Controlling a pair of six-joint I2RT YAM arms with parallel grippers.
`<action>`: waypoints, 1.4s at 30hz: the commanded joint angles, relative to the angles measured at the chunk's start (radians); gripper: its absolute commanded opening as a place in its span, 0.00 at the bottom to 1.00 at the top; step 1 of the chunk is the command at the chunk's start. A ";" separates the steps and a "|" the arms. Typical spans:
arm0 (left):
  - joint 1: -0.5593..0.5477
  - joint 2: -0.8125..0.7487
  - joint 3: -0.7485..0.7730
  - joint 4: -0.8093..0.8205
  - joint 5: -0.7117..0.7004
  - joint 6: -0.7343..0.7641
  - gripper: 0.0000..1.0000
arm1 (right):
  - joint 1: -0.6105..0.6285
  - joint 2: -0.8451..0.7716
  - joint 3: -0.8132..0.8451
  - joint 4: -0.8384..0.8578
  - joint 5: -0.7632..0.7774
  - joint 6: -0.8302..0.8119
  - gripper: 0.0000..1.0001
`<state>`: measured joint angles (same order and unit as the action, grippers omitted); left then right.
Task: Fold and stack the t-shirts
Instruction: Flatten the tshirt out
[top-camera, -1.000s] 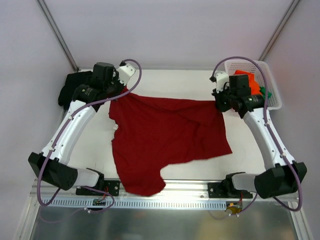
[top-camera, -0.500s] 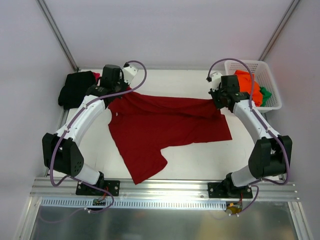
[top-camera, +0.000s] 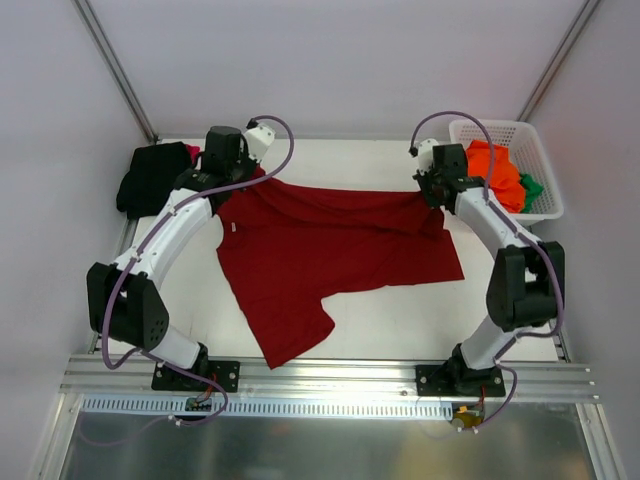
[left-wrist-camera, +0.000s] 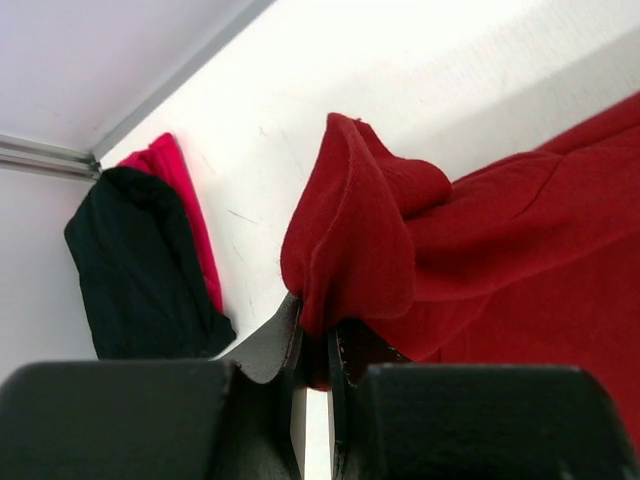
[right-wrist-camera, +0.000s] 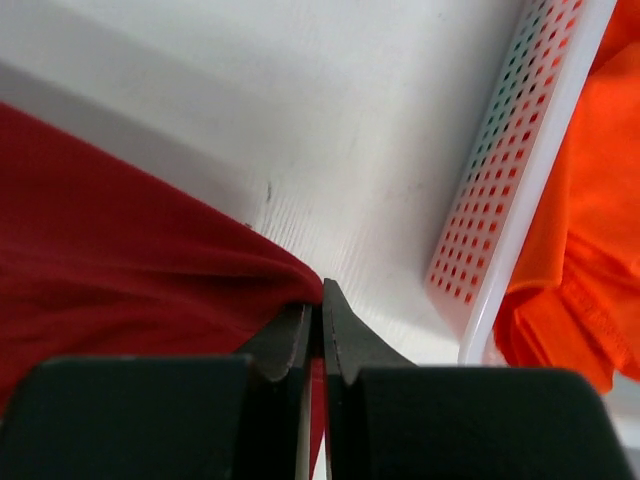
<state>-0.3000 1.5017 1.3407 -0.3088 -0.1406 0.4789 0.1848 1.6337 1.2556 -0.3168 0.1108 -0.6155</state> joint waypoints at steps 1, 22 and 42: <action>0.006 0.044 0.048 0.131 -0.072 -0.026 0.00 | -0.004 0.102 0.137 0.116 0.079 -0.023 0.00; 0.039 0.183 -0.193 1.413 -0.347 0.217 0.99 | -0.024 0.161 0.199 0.740 0.311 -0.081 0.99; 0.044 0.028 -0.241 0.266 0.099 -0.040 0.99 | 0.211 0.150 0.002 0.087 0.246 -0.395 0.75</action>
<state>-0.2543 1.5063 1.1358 0.0338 -0.0284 0.4305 0.2855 1.7943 1.4857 -0.3752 0.0242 -0.6987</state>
